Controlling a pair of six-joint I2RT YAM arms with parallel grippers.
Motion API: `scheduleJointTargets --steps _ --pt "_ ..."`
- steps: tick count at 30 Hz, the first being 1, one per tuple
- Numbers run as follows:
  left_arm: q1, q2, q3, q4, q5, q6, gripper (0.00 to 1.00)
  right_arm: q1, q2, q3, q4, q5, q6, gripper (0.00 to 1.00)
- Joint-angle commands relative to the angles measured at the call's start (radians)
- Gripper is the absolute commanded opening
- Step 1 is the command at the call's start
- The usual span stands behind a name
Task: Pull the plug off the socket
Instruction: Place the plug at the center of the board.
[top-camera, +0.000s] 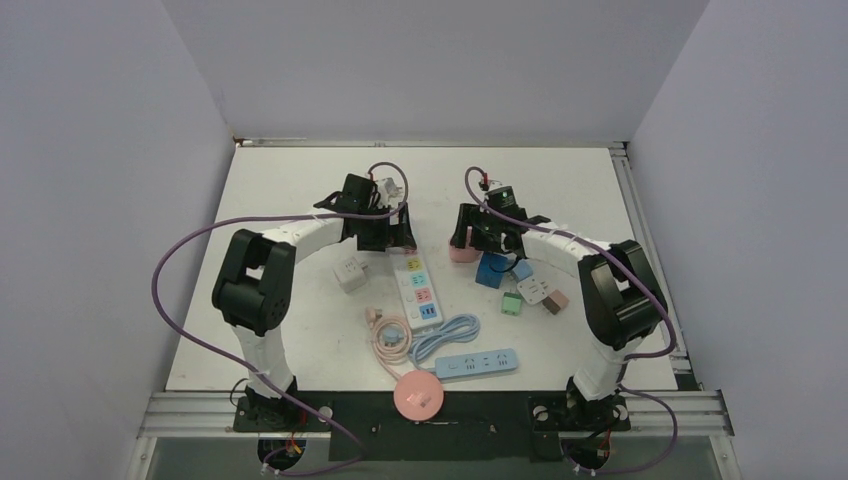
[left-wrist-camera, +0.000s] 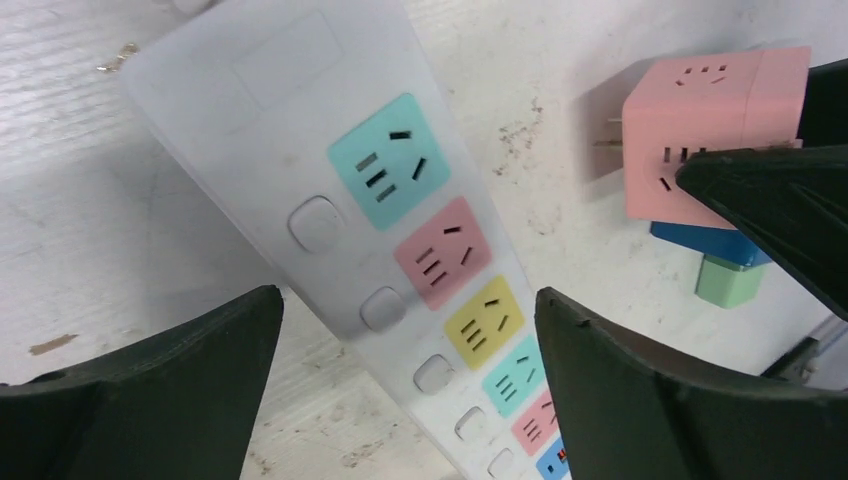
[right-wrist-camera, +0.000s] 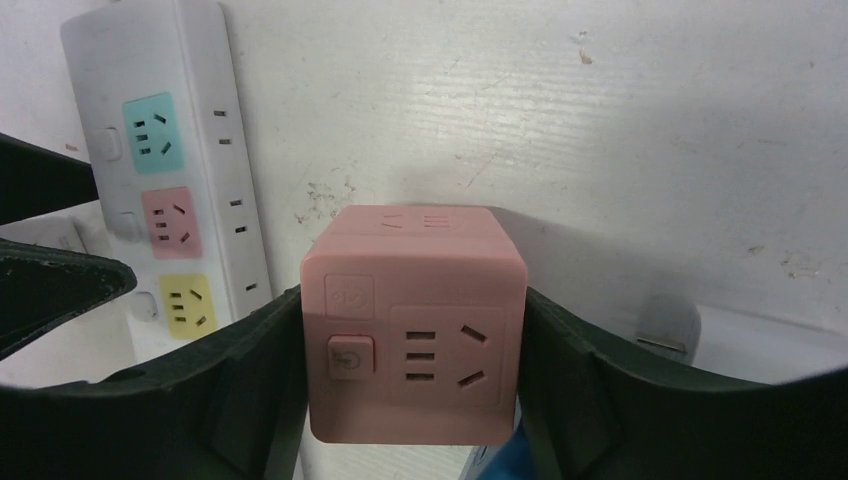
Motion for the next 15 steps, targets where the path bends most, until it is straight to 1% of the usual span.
scheduleJointTargets --steps 1,3,4,6,7,11,15 --pt "0.003 -0.072 0.019 0.034 -0.097 0.042 0.97 0.008 -0.018 0.057 0.006 0.023 -0.051 0.79" --pt "0.003 -0.112 -0.001 0.056 -0.142 0.043 0.96 0.007 -0.039 0.049 0.011 0.043 -0.055 0.93" --pt "0.003 -0.136 -0.015 0.071 -0.167 0.044 0.96 0.007 -0.054 0.045 0.011 0.055 -0.057 0.99" --pt "0.003 -0.193 -0.055 0.119 -0.215 0.050 0.96 0.000 -0.083 0.041 -0.001 0.080 -0.066 0.92" --pt "0.003 -0.223 -0.076 0.144 -0.239 0.053 0.96 -0.005 -0.099 0.040 -0.006 0.093 -0.070 0.90" --pt "0.017 -0.350 -0.127 0.190 -0.351 0.053 0.96 -0.043 -0.172 0.027 -0.034 0.153 -0.096 0.90" --pt "0.030 -0.507 -0.224 0.277 -0.460 0.056 0.96 -0.119 -0.270 -0.004 -0.059 0.201 -0.098 0.90"
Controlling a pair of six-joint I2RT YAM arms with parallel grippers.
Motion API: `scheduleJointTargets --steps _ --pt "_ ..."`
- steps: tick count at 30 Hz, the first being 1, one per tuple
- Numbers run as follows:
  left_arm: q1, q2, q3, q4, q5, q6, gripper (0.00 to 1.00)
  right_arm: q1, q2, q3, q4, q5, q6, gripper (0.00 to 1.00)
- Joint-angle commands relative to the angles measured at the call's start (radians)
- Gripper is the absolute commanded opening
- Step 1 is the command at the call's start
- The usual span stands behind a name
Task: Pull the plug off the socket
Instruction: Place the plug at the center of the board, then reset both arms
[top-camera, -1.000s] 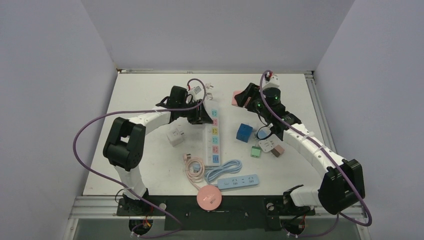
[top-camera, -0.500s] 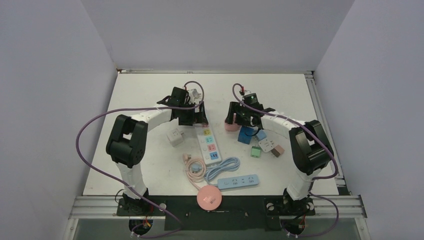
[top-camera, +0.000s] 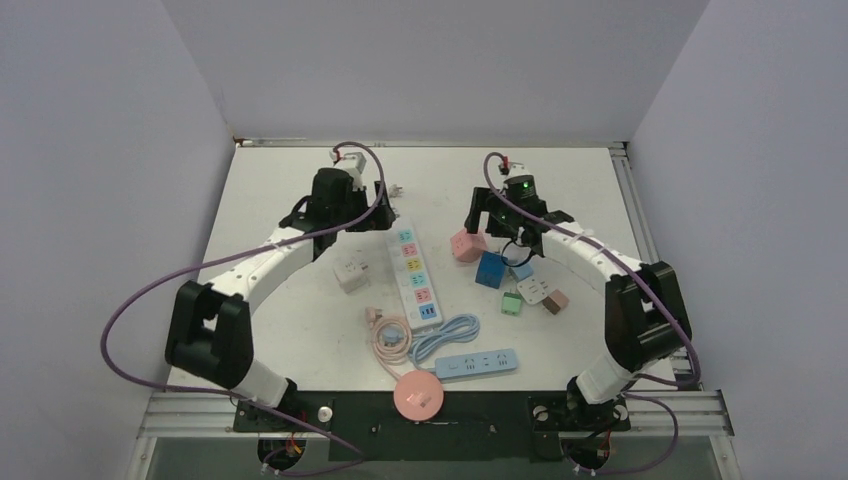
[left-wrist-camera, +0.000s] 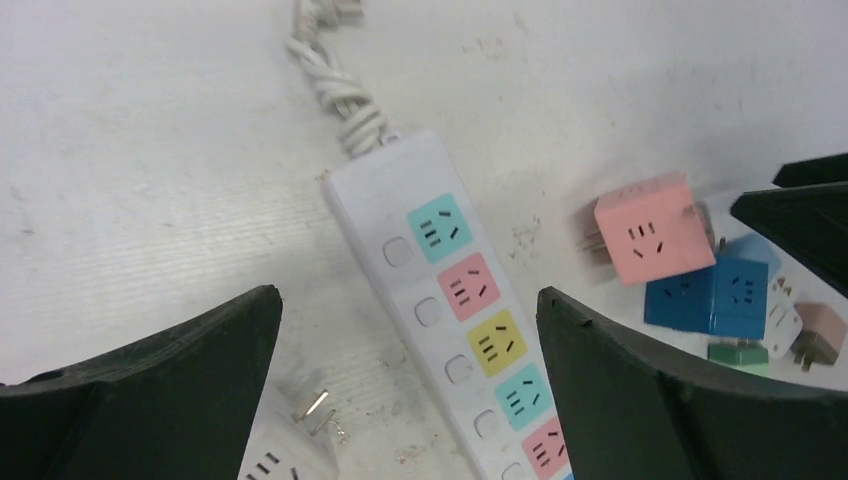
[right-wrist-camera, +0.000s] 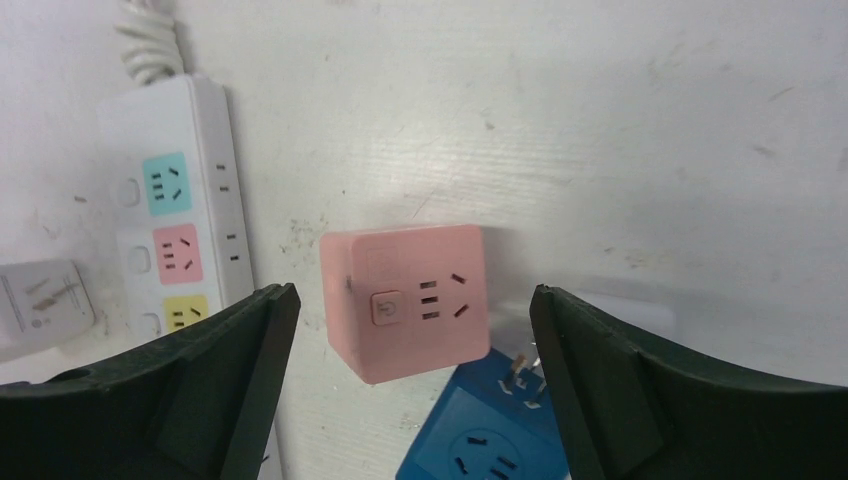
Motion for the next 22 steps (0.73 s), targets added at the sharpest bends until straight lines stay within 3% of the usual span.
scheduleJointTargets --steps 1,6,11,14,22 --pt "0.016 -0.183 -0.075 0.138 -0.189 0.033 0.96 -0.086 -0.161 -0.027 -0.009 0.110 -0.029 0.90" --pt "-0.039 -0.369 -0.107 0.138 -0.441 0.155 0.96 -0.095 -0.350 -0.111 0.034 0.348 -0.104 0.90" --pt "-0.221 -0.558 -0.225 0.202 -0.671 0.283 0.96 -0.094 -0.544 -0.253 0.168 0.450 -0.178 0.90" --pt "-0.280 -0.612 -0.253 0.205 -0.722 0.297 0.96 -0.093 -0.620 -0.323 0.242 0.469 -0.193 0.90" --pt "-0.284 -0.608 -0.234 0.180 -0.695 0.285 0.96 -0.092 -0.701 -0.384 0.300 0.457 -0.191 0.90"
